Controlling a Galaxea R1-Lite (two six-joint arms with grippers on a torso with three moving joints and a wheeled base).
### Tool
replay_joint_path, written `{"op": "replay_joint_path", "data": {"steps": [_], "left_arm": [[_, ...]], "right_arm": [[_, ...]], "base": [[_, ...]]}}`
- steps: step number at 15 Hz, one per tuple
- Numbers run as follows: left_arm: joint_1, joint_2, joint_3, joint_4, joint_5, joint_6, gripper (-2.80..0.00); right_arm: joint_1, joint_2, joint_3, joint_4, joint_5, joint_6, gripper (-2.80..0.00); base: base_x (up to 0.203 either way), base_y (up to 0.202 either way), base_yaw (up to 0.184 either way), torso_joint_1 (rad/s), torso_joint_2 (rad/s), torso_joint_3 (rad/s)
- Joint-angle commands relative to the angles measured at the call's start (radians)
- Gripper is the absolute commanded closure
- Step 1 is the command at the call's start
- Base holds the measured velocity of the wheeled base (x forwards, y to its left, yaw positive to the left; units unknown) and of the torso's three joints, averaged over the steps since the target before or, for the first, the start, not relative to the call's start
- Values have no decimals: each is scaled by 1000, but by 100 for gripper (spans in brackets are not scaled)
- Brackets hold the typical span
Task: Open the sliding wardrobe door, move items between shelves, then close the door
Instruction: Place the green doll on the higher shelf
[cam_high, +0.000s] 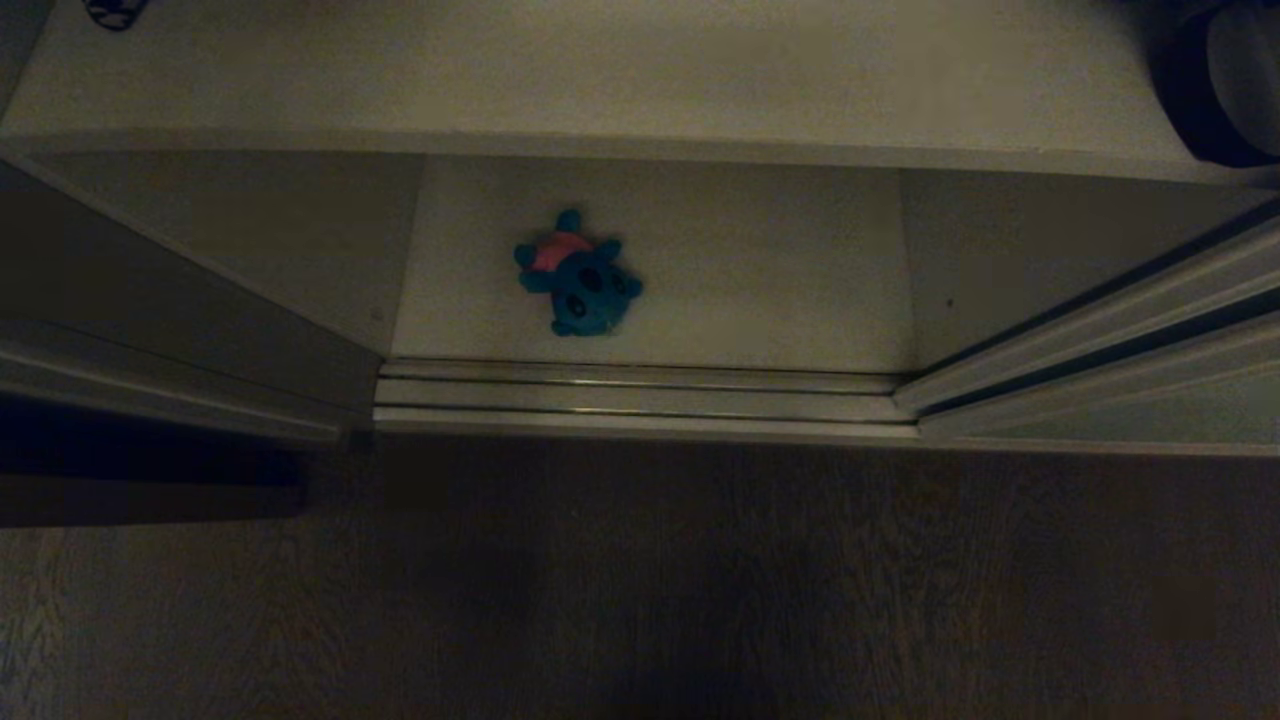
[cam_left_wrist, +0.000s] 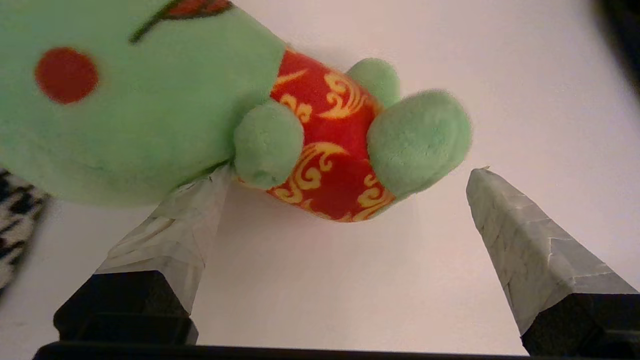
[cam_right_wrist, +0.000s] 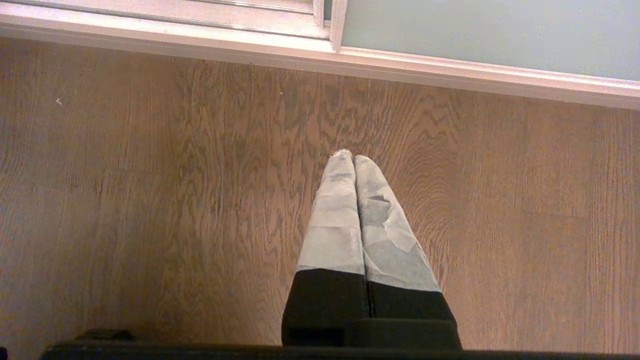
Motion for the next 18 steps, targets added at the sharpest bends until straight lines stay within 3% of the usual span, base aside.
{"op": "replay_joint_path", "data": {"steps": [1, 15, 18], "left_arm": [[0, 22, -4, -4, 0, 3, -280], [0, -55, 98, 42, 21, -51, -280], [0, -80, 99, 155, 21, -52, -280]], "right_arm": [[0, -1, 0, 0, 0, 0, 0], [0, -1, 0, 0, 0, 0, 0], [0, -1, 0, 0, 0, 0, 0]], "base": [[0, 0, 0, 0, 0, 0], [0, 0, 0, 0, 0, 0], [0, 0, 0, 0, 0, 0]]}}
